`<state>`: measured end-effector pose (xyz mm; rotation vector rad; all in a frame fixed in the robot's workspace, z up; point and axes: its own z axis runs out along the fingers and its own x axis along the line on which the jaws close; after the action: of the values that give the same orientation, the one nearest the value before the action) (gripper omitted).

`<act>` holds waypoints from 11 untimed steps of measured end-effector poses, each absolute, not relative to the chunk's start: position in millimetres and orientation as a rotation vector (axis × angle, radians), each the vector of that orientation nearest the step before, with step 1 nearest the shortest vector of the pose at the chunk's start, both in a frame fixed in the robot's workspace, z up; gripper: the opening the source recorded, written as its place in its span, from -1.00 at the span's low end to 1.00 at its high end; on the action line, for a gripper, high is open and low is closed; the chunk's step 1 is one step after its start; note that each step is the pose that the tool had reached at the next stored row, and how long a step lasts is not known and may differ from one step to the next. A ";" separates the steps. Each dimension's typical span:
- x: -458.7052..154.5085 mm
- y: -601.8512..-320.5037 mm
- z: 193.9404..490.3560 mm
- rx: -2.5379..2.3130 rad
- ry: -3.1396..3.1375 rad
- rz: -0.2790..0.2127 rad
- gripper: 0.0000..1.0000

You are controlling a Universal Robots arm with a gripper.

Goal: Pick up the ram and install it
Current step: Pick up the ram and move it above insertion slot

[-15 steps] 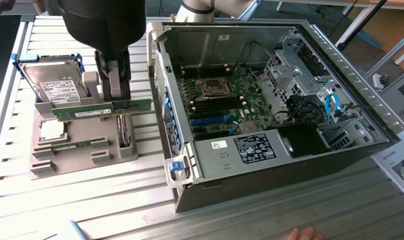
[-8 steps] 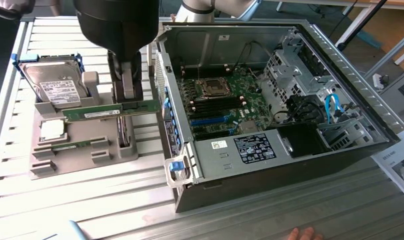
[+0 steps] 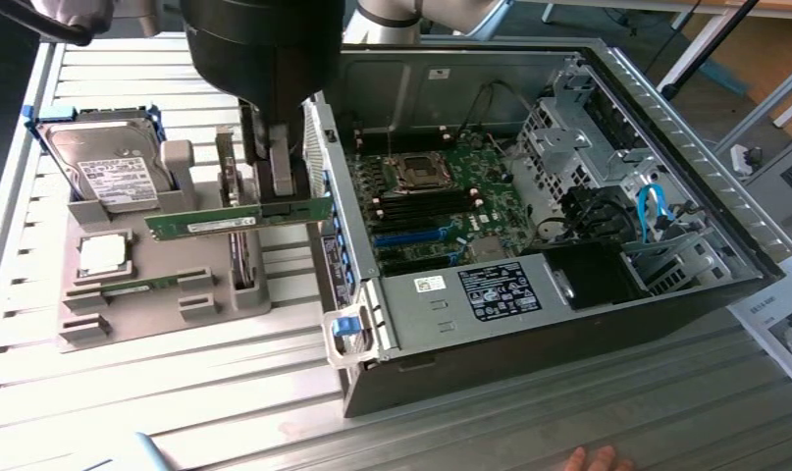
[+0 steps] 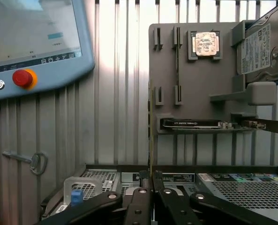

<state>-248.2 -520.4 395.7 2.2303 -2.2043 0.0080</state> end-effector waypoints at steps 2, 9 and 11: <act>-244.7 -521.1 395.8 2.230 -2.204 0.008 -0.76; -231.3 -523.9 395.7 2.230 -2.204 0.008 -0.76; -227.6 -524.6 395.7 2.230 -2.204 0.008 -0.76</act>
<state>-227.6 -524.6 395.7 2.2303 -2.2042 0.0080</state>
